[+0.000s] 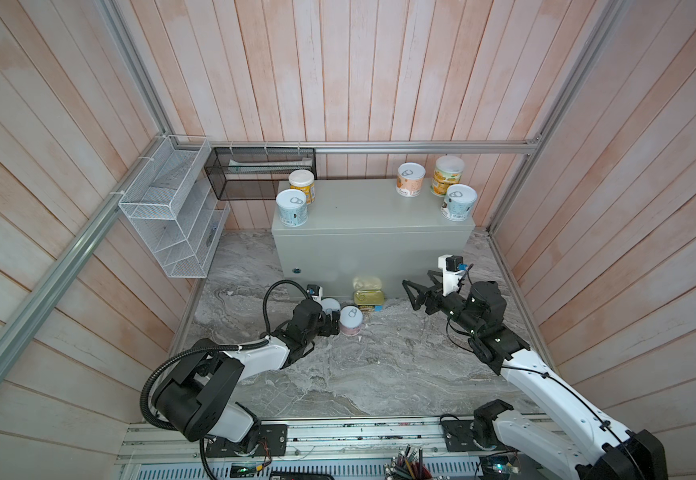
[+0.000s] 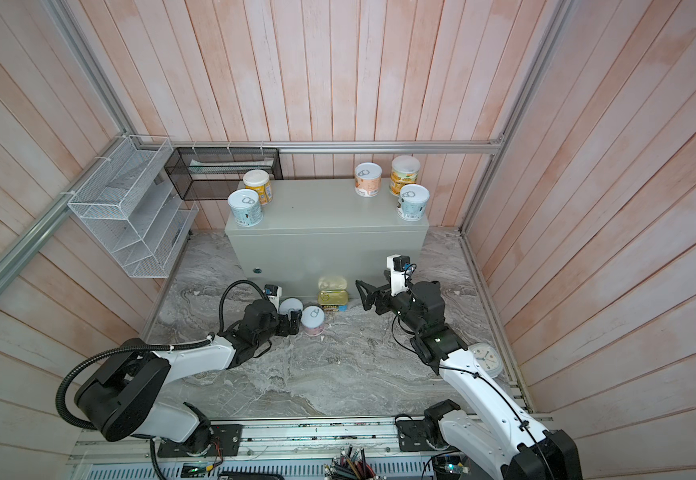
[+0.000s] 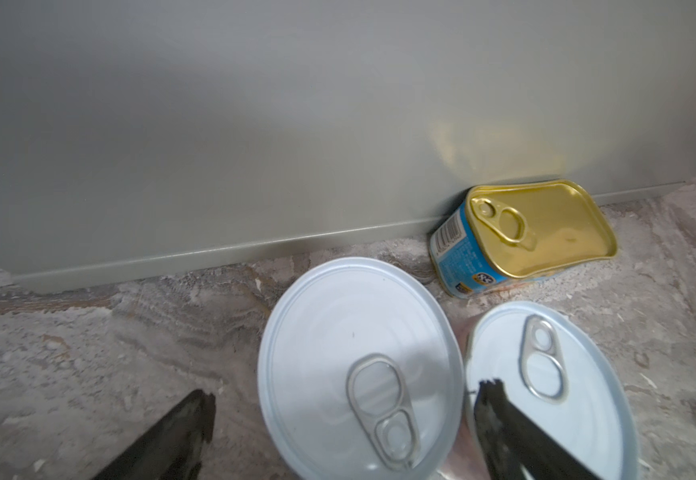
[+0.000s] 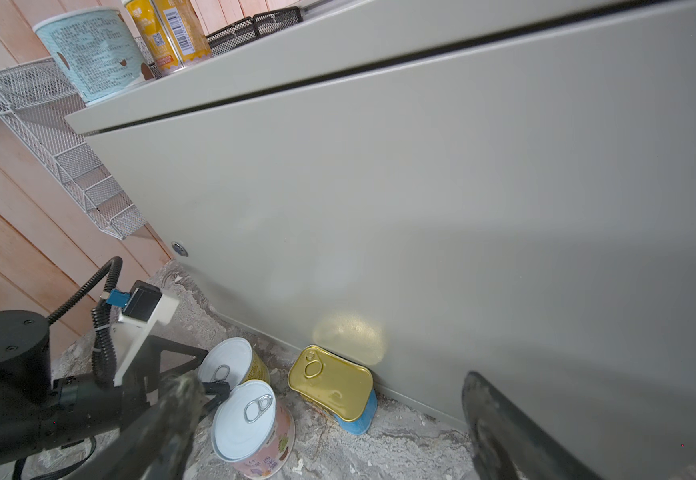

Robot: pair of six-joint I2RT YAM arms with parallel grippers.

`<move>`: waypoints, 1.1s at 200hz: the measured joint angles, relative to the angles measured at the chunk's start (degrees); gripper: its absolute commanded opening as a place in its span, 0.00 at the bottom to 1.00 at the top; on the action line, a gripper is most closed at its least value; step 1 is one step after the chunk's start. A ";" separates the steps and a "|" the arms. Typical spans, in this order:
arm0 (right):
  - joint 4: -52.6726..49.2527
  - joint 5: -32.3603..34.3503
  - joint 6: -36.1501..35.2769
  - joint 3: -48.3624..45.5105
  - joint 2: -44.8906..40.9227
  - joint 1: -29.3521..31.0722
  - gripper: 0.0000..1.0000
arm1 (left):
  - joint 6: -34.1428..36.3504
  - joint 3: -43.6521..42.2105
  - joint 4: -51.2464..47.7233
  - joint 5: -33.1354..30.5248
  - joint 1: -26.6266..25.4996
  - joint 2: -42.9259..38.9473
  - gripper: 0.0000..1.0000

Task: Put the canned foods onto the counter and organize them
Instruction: 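Lower the left gripper around the yellow-labelled can and close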

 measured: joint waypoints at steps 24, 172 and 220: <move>0.07 0.00 -0.02 0.00 -0.02 -0.02 0.97 | -0.09 -1.55 -1.88 -0.52 0.00 -4.83 1.00; 1.09 -0.22 -3.69 -1.07 -2.45 0.00 0.97 | 1.77 -3.87 -4.87 -1.77 0.00 -4.98 1.00; 1.09 -0.22 -4.11 -1.86 -3.02 -0.02 0.97 | 1.75 -2.14 -4.94 -2.01 0.00 -0.66 1.00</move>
